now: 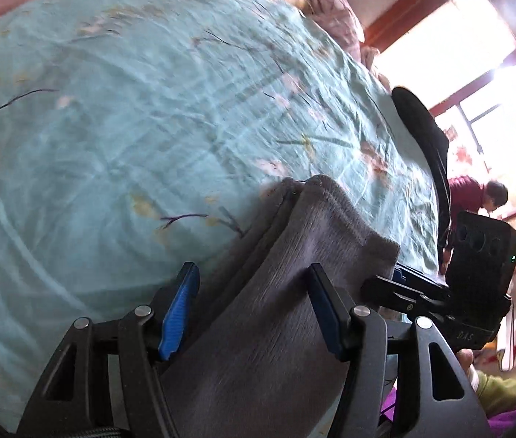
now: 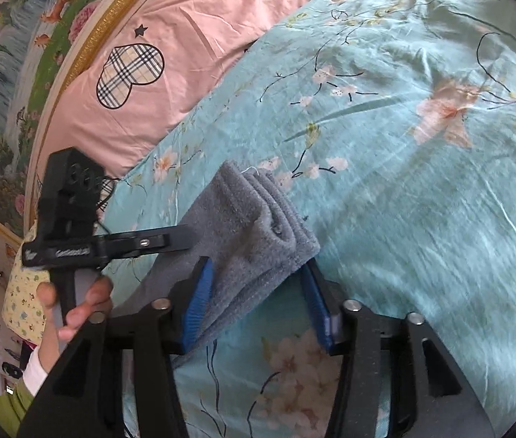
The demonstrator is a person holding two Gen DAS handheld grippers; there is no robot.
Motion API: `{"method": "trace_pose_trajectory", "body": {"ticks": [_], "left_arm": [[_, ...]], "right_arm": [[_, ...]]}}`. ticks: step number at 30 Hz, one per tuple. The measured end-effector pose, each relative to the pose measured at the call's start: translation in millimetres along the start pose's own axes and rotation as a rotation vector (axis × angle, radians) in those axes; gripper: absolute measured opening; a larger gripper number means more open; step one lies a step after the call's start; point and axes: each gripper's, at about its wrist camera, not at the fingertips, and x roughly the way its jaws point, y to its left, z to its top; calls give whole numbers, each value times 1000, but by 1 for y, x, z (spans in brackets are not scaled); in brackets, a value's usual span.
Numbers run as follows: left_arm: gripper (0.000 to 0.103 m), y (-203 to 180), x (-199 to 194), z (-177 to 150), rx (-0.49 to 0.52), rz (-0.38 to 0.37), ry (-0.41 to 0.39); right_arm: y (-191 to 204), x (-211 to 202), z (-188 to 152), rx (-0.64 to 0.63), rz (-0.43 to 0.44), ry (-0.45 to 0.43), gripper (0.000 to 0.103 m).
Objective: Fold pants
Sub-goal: 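Grasp the pant leg end with the right tool while the left tool grasps beside it, then lift the leg end with both tools and fold it over onto the folded pants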
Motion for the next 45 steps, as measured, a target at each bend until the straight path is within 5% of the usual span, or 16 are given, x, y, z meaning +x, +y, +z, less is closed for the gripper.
{"method": "trace_pose_trajectory", "body": {"ticks": [5,7,13,20,30,45], "left_arm": [[45,-14,21,17,80,4,39],[27,-16,26,21,99,-6,43],[15,-20,20,16,126,-41,-4],[13,-29,-25,6,116,-85,-106],[13,-30,-112,-44,86,-59,-268],[13,14,-166,-146,-51,-32,-419]], "right_arm": [[-11,-2,-1,16,30,5,20],[-13,-2,-3,16,44,4,17],[-8,-2,-5,-32,67,-17,10],[11,-16,-1,-68,168,-59,10],[73,-25,-10,-143,436,-23,10],[146,9,-53,-249,540,143,10]]}}
